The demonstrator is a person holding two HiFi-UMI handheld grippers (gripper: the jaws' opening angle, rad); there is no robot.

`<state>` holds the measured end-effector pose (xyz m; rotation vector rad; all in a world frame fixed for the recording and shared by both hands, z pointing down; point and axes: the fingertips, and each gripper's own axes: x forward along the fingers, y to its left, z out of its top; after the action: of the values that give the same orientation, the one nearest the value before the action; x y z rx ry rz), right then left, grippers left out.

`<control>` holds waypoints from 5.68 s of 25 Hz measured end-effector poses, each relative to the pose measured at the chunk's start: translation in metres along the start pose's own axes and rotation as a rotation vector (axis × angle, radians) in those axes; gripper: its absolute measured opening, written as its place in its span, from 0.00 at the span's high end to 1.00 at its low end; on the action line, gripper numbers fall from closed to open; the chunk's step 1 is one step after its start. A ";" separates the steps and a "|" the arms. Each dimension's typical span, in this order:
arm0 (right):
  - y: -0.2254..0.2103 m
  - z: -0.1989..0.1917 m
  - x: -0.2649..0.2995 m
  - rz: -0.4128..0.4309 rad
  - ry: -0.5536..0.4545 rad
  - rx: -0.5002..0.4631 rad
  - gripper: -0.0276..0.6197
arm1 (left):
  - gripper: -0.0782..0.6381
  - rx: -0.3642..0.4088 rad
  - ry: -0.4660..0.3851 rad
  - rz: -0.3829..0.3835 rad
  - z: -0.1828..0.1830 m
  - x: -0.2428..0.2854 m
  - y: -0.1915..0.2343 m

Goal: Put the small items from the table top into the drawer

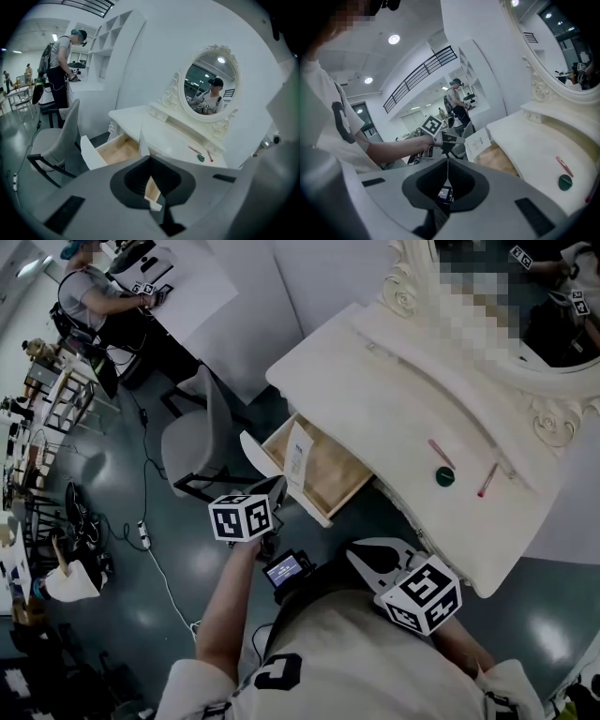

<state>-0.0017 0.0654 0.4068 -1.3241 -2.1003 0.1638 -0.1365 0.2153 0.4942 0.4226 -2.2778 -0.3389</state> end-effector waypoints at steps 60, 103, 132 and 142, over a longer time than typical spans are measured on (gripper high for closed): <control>-0.045 0.043 0.144 -0.219 0.057 0.221 0.91 | 0.81 0.071 0.441 -0.211 0.012 0.170 0.113; -0.048 0.034 0.128 -0.280 0.046 0.281 0.91 | 0.81 0.399 0.697 -0.111 -0.029 0.227 0.114; -0.036 0.040 0.136 -0.300 0.027 0.267 0.91 | 0.58 0.441 0.549 -0.182 -0.004 0.191 0.098; -0.027 0.043 0.142 -0.327 0.028 0.248 0.91 | 0.58 0.451 0.495 -0.219 0.004 0.170 0.094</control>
<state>-0.0876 0.1818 0.4479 -0.8227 -2.1586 0.2533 -0.2668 0.2327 0.6368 0.8831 -1.8083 0.1701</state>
